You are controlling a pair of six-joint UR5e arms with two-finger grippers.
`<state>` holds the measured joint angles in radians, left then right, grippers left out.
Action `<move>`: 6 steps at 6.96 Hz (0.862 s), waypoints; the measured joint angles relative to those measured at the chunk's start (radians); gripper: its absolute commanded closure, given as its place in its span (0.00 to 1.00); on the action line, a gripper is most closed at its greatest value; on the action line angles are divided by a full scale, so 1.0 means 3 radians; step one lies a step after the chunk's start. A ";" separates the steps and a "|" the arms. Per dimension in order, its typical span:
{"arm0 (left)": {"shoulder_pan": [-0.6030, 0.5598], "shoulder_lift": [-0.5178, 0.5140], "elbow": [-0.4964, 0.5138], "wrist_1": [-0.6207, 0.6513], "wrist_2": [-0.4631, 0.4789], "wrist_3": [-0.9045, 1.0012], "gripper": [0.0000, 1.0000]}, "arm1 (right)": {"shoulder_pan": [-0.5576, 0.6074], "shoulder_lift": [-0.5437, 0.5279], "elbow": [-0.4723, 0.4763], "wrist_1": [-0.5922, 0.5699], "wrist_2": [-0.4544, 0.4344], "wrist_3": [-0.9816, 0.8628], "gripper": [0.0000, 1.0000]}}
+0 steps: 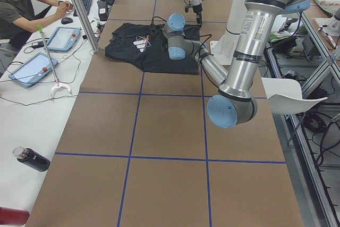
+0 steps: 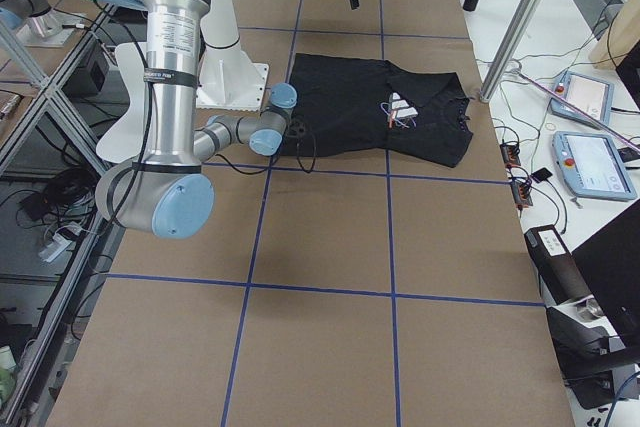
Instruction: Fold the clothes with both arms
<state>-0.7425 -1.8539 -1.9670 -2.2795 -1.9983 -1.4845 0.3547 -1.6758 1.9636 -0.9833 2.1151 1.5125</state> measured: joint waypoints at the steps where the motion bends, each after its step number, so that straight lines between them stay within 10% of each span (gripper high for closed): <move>1: 0.0000 0.0006 -0.0001 0.0000 -0.0001 0.0001 0.00 | -0.0001 0.0000 0.0000 0.0000 0.0000 0.0000 0.56; 6: 0.0001 0.0012 0.0000 0.0000 0.0003 0.0003 0.00 | -0.0005 -0.0009 -0.0005 0.0000 0.0014 0.0000 0.55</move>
<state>-0.7423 -1.8503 -1.9670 -2.2795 -1.9973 -1.4838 0.3533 -1.6785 1.9620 -0.9833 2.1195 1.5125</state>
